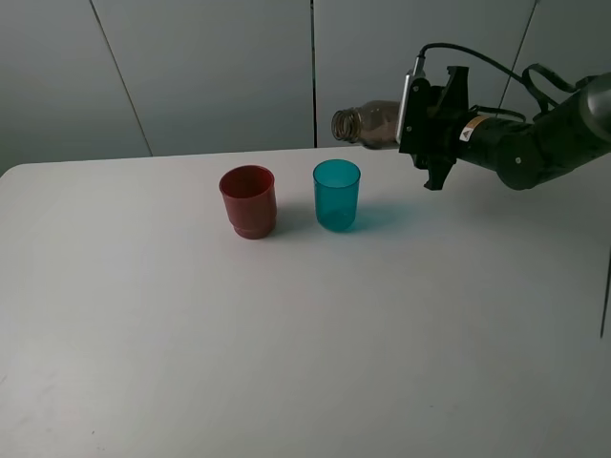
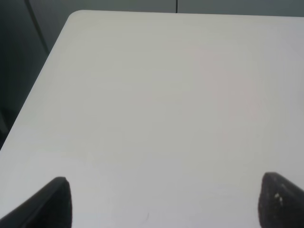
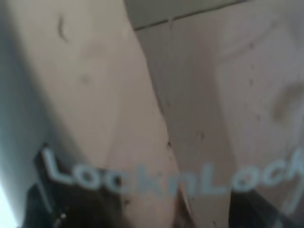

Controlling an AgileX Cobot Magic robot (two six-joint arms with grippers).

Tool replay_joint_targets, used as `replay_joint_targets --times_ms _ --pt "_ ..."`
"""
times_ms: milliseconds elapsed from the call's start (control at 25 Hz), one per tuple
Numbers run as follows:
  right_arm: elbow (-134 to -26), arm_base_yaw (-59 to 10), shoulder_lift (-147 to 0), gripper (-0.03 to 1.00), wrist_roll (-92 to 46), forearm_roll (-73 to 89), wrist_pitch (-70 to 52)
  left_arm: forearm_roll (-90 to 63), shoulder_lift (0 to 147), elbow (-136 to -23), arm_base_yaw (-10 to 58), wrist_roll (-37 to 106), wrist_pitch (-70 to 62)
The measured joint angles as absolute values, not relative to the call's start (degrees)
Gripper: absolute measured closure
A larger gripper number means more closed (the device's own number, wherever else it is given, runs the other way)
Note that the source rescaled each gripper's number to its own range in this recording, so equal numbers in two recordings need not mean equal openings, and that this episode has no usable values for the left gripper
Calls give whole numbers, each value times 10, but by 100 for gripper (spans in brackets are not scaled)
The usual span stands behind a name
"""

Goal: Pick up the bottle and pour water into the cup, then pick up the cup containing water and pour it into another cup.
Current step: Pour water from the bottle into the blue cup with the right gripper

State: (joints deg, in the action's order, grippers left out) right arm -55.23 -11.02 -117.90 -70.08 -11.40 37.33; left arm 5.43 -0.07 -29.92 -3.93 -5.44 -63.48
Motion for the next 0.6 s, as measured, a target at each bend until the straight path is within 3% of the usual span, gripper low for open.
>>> replay_joint_targets --times_ms 600 --pt "-552 -99 -1179 96 -728 -114 373 54 -1 -299 -39 -54 -635"
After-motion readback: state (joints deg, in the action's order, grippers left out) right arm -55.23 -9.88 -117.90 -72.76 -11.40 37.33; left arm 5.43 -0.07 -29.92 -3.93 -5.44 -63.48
